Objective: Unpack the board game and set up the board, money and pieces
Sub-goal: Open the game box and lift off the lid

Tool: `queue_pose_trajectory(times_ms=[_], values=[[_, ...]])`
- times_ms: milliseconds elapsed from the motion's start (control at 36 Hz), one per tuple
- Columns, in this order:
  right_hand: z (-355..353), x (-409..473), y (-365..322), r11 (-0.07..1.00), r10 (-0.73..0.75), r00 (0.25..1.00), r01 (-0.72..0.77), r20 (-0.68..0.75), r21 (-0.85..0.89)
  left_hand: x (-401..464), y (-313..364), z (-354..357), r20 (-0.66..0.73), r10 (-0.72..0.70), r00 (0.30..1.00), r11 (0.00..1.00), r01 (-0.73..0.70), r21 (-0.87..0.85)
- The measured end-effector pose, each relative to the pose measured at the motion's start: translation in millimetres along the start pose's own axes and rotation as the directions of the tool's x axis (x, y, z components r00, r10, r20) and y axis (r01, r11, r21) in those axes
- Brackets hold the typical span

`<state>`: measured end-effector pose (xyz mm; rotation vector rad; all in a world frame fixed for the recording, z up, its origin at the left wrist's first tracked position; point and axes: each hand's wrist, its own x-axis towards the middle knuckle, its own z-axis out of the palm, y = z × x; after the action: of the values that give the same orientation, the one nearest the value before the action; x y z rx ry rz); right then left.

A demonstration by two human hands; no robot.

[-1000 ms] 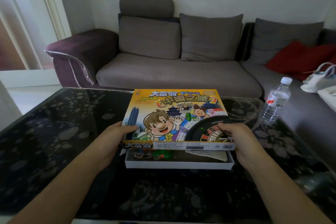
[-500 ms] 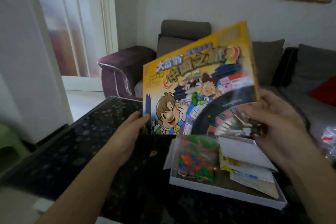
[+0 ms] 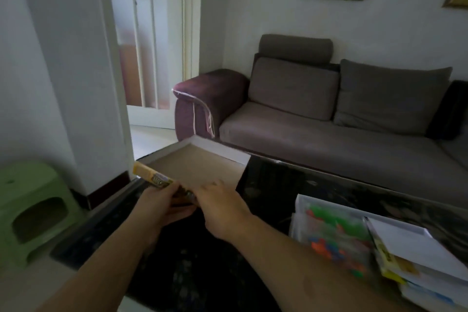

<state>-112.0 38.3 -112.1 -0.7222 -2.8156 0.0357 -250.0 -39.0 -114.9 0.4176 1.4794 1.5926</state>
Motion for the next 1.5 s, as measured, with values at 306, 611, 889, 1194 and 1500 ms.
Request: queue_pose_trajectory(times_ms=[306,611,889,1194,1500], values=[[70.6,8.2,4.2,0.975,0.193,0.974,-0.204,0.119,0.088,49.5,-32.8,-16.9,-0.203,-0.053,0.978,0.994,0.07,0.079],[75.0,52.8,14.9,0.964,0.261,0.962,-0.264,0.085,0.023,69.3,-32.8,-18.1,0.037,0.252,0.967,0.758,-0.221,0.613],[78.1,52.2,25.6,0.951,0.309,0.949,-0.31,0.061,0.012,82.6,-38.6,-2.8,0.021,0.311,0.95,0.583,-0.208,0.786],[-39.2,-156.4,92.7,0.835,0.544,0.837,-0.532,-0.065,0.141,1.5,-57.9,109.4,0.377,0.131,0.917,0.523,-0.387,0.76],[-94.0,-405.8,180.1,0.223,0.965,0.146,-0.896,-0.218,0.385,-67.6,-109.6,193.5,0.427,-0.122,0.896,0.389,-0.353,0.851]])
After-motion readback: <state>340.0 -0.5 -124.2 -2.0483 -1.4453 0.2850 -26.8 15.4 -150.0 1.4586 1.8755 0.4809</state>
